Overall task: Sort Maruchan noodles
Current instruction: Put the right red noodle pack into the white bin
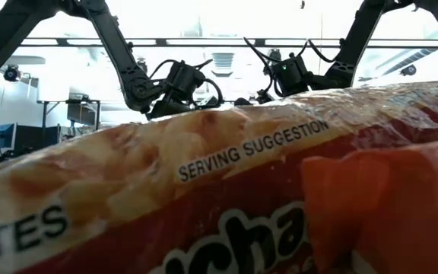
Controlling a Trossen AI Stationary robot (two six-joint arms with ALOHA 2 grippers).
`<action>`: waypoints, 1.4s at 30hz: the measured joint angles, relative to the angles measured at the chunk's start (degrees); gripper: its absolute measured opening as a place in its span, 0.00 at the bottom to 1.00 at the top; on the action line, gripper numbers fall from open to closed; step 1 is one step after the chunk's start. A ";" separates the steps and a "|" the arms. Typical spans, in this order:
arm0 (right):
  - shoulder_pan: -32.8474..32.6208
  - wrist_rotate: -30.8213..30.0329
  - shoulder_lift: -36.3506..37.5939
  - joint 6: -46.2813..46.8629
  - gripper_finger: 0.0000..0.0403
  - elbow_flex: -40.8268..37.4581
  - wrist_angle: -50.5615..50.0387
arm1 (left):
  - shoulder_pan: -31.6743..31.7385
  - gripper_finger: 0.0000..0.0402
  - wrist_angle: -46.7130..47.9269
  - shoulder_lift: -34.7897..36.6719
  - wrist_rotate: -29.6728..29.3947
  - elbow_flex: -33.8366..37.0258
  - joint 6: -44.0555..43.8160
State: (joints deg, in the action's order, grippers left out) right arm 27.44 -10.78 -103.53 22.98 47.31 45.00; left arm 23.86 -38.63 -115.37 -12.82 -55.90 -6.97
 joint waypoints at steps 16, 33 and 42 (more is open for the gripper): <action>0.25 3.80 10.44 0.00 0.49 0.00 -19.90 | 1.54 0.10 1.22 0.07 0.06 -0.02 -0.16; 0.25 12.76 12.05 2.99 0.50 2.64 -26.98 | 1.57 0.10 5.68 0.07 0.72 -5.49 1.37; 2.05 12.34 6.05 1.46 0.50 7.52 -30.39 | 1.57 0.10 6.73 0.07 0.98 -5.33 1.52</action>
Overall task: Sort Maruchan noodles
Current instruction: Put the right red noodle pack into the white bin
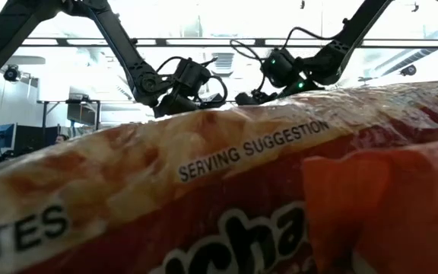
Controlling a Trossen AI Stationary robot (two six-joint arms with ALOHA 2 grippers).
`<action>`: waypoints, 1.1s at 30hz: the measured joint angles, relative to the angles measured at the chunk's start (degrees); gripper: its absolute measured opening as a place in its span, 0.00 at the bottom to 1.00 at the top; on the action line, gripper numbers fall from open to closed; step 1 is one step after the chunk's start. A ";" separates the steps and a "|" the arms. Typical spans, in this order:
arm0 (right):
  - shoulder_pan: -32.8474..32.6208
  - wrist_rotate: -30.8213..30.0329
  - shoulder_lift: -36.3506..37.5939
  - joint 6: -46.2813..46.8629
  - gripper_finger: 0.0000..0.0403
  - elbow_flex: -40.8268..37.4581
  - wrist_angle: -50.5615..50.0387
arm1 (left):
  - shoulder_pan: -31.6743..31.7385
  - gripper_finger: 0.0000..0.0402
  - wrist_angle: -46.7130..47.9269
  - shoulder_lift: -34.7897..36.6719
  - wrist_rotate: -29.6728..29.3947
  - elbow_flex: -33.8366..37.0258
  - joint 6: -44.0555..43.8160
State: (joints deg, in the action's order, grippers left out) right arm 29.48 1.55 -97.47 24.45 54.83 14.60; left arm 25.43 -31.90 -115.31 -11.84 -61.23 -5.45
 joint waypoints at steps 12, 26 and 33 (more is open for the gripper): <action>2.46 -0.15 -2.53 -2.16 0.50 3.41 -4.47 | -0.17 0.10 1.31 0.00 0.36 0.26 0.24; 3.44 3.37 -2.36 -3.44 0.50 4.54 -7.17 | -1.13 0.10 0.92 5.90 0.38 5.52 -0.42; 2.79 4.46 0.84 -5.98 0.50 4.86 -8.83 | -1.40 0.10 -10.37 10.61 -0.17 15.51 -3.97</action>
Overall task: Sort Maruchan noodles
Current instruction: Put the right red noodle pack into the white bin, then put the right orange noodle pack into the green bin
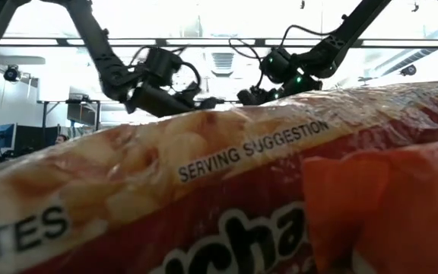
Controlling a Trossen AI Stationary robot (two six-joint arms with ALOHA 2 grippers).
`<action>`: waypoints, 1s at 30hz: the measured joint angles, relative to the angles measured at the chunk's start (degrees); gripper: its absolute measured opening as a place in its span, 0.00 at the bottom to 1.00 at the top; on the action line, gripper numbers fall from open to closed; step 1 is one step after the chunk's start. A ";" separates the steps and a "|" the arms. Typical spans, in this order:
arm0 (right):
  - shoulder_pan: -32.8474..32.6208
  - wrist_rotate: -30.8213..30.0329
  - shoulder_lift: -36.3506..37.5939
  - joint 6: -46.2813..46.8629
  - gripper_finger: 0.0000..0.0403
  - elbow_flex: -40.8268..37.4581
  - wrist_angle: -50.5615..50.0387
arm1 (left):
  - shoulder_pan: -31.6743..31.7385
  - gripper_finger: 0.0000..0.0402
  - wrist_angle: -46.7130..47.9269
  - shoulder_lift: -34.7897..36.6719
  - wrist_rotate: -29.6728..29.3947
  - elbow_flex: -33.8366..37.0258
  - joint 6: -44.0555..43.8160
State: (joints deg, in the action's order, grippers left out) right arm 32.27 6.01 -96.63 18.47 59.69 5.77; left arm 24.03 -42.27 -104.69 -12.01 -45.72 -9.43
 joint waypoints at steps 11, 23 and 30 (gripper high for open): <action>-4.81 0.47 11.06 -3.07 0.50 -0.97 -15.56 | -6.68 0.10 -10.15 9.83 1.04 11.56 -1.60; -21.21 -1.69 23.42 9.12 0.50 -7.48 -34.66 | -20.56 0.10 -9.56 14.74 1.06 15.13 -3.33; -31.23 -2.71 28.39 26.40 0.50 -13.90 -43.52 | -27.98 0.10 -9.34 14.61 0.82 14.58 -3.71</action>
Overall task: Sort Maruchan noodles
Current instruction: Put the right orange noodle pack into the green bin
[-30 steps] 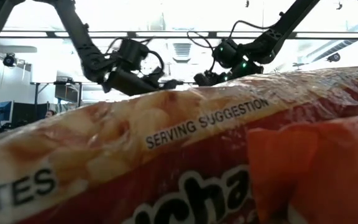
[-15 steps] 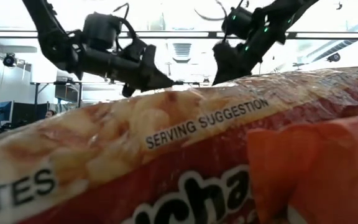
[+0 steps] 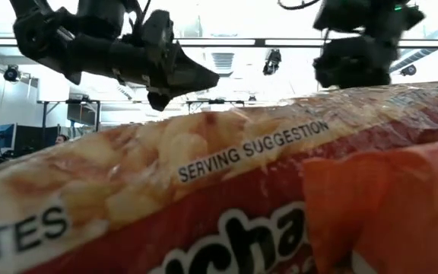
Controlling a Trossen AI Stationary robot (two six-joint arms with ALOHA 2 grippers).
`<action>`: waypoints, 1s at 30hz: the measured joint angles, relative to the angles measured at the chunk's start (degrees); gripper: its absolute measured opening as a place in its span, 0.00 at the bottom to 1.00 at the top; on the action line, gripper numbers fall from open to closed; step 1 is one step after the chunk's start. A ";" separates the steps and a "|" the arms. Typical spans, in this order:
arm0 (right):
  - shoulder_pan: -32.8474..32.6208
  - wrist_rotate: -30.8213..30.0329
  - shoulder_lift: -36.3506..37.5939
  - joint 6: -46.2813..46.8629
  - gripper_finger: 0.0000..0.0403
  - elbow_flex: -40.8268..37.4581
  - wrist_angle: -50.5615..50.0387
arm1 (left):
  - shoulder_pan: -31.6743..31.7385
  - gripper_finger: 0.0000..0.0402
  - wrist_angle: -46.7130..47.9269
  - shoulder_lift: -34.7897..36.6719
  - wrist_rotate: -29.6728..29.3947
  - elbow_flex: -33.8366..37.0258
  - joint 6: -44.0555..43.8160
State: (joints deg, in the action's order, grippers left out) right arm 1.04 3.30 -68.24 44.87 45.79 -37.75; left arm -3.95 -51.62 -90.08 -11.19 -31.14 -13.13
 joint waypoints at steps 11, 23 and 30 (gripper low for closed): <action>-20.20 8.84 2.56 14.70 0.50 -1.85 -1.94 | -8.05 0.33 -0.72 -1.77 -1.38 -0.02 -4.00; -36.75 11.35 -4.88 15.26 0.50 1.88 1.60 | -15.88 0.43 -16.50 -7.65 -1.72 -0.02 -4.21; -42.61 11.02 -15.13 13.82 0.50 6.60 0.80 | -17.82 0.43 -18.41 -9.22 -4.29 -0.88 -4.79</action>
State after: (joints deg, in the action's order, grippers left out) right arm -41.57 14.33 -83.37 58.69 52.39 -36.95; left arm -21.77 -70.03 -99.30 -15.49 -32.01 -17.93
